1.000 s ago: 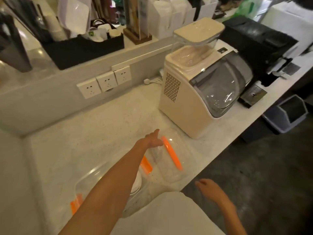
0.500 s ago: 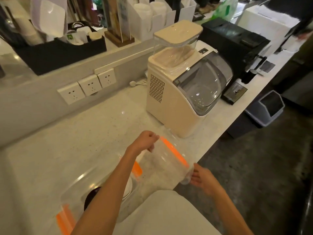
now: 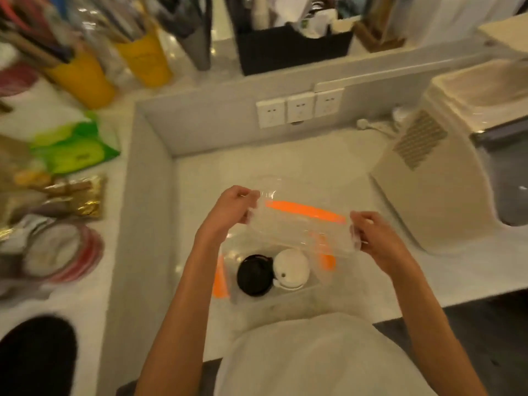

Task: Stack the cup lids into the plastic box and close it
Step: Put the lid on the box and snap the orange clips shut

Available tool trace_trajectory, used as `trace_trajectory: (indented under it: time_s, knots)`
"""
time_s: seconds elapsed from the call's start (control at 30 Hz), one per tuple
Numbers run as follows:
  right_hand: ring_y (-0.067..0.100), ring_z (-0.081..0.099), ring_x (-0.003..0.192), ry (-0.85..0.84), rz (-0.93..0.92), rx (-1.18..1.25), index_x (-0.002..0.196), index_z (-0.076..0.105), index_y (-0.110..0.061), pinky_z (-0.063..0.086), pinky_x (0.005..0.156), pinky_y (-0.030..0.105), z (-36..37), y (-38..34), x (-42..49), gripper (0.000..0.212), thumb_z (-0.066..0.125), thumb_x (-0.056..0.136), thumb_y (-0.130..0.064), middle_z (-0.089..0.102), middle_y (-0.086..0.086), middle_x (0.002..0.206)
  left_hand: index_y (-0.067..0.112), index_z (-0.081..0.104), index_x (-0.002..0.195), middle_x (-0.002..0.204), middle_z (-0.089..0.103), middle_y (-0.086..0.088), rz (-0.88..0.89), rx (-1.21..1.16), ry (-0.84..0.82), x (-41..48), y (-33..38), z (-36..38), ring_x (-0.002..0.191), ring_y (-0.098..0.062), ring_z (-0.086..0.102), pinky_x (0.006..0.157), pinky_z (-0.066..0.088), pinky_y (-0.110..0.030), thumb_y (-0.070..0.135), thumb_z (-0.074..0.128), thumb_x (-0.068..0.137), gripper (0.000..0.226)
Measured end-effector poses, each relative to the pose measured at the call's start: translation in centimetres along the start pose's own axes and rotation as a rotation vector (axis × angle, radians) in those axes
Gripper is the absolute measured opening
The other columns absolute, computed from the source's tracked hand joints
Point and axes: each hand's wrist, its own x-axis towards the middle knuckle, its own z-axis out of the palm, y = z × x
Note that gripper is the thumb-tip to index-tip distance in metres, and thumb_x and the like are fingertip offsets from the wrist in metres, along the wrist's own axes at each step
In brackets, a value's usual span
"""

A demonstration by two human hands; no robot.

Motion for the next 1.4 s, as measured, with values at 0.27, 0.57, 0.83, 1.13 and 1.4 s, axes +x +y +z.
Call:
trace_trajectory:
  time_s: [0.27,0.57,0.83,1.13,1.4]
  knots:
    - [0.017,0.060,0.074,-0.203,-0.110,-0.229,0.118,0.063,-0.013,0.050,0.065,0.028,7.5,-3.6,1.6,0.027,0.061,0.096,-0.030,0.067,0.009,0.099,0.001,0.054,0.120,0.096,0.060,-0.014,-0.106,-0.051,0.291,-3.2,-6.1,-5.5,0.062,-0.014,0.055,0.054,0.045,-0.024,0.025,0.069,0.094,0.039]
    - [0.020,0.066,0.094,-0.113,-0.129,-0.333,0.119,0.066,-0.024,0.058,0.078,0.041,5.3,1.2,-1.5,0.022,0.059,0.098,-0.022,0.068,0.008,0.111,0.014,0.059,0.115,0.104,0.063,-0.002,-0.108,0.038,0.372,-7.4,-10.5,-2.1,0.083,-0.022,0.065,0.076,0.060,-0.045,0.028,0.068,0.092,0.029]
    - [0.016,0.069,0.100,-0.128,-0.164,-0.382,0.136,0.059,-0.031,0.059,0.083,0.036,4.5,3.3,-4.3,0.038,0.056,0.099,-0.023,0.072,-0.002,0.112,0.023,0.063,0.116,0.101,0.063,0.012,-0.083,0.136,0.393,-9.6,-13.0,-0.3,0.083,-0.004,0.062,0.066,0.046,-0.016,0.029,0.064,0.095,0.021]
    - [0.004,0.071,0.081,-0.113,-0.162,-0.404,0.109,0.060,-0.059,0.053,0.065,0.017,4.9,2.9,-3.7,0.039,0.054,0.099,-0.022,0.074,-0.022,0.085,0.019,0.064,0.121,0.107,0.065,0.005,-0.064,0.143,0.390,-8.3,-13.2,-0.4,0.083,-0.003,0.061,0.068,0.047,-0.017,0.028,0.065,0.095,0.027]
    - [0.009,0.071,0.090,-0.108,-0.133,-0.422,0.131,0.059,-0.043,0.056,0.072,0.024,4.2,4.2,-3.7,0.039,0.054,0.100,-0.020,0.076,-0.009,0.097,0.027,0.062,0.116,0.095,0.060,0.022,-0.067,0.075,0.390,-9.0,-14.0,0.2,0.083,-0.002,0.062,0.064,0.043,-0.012,0.026,0.068,0.093,0.023]
